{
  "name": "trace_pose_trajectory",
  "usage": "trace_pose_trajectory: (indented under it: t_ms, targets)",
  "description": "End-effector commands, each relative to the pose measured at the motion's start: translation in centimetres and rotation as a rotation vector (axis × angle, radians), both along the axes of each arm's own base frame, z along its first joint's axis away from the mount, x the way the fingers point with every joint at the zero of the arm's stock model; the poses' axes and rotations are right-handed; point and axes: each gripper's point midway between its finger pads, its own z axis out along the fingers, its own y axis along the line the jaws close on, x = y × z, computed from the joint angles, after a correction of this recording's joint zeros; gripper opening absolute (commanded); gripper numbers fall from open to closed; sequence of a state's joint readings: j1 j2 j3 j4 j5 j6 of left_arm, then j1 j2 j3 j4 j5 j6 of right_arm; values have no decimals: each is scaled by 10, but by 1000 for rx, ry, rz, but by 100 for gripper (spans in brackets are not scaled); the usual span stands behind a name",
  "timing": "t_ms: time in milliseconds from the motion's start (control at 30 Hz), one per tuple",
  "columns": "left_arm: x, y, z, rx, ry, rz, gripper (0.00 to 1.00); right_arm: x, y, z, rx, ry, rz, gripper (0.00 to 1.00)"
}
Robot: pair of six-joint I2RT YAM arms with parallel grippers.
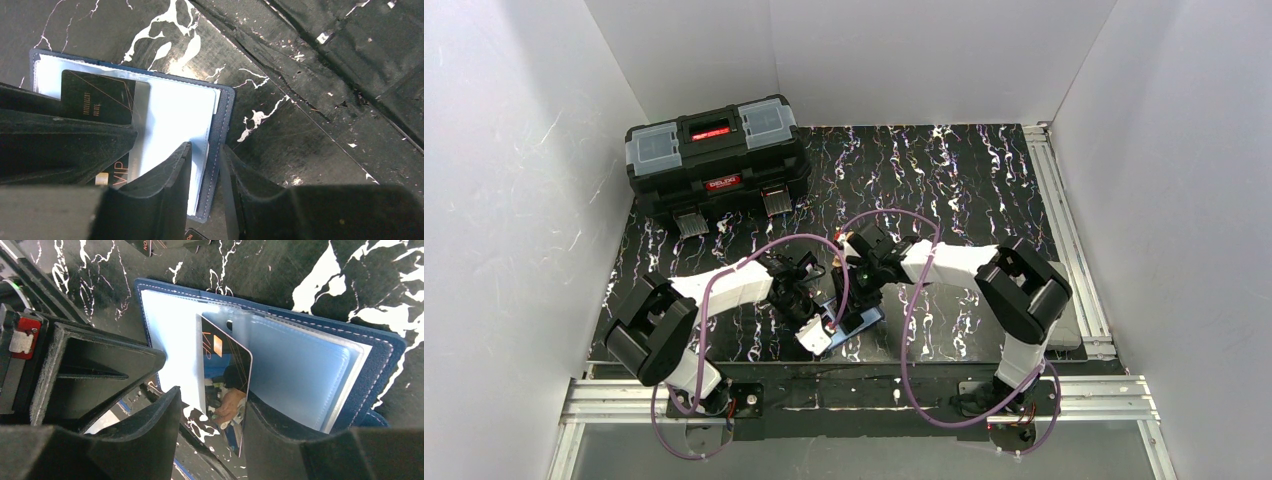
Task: Put the credit cards into the card holder
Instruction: Insert the credit card into the card holder.
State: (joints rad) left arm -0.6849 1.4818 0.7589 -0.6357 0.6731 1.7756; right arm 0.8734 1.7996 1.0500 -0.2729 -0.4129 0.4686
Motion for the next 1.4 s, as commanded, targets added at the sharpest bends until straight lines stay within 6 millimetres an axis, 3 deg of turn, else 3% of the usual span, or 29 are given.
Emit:
trace_pose_trajectory:
  t_ms: [0, 400, 800, 1167, 1267, 1367]
  targets:
    - [-4, -4, 7, -46, -8, 9, 25, 6, -25, -14, -172, -76, -44, 54]
    - [-9, -4, 8, -93, -26, 31, 25, 11, -39, -18, -322, -184, -49, 60]
    - [-2, -8, 5, -94, -35, 44, 25, 17, -39, -10, -359, -271, -52, 62]
    - [9, -19, 6, -139, -74, 52, 25, 6, -25, -3, -296, -271, -20, 61]
    - [9, -20, 12, -152, -71, 67, 24, 4, -23, -3, -281, -261, -13, 61]
    - [-1, -12, 5, -106, -25, 48, 26, 0, -18, 2, -247, -249, 2, 62]
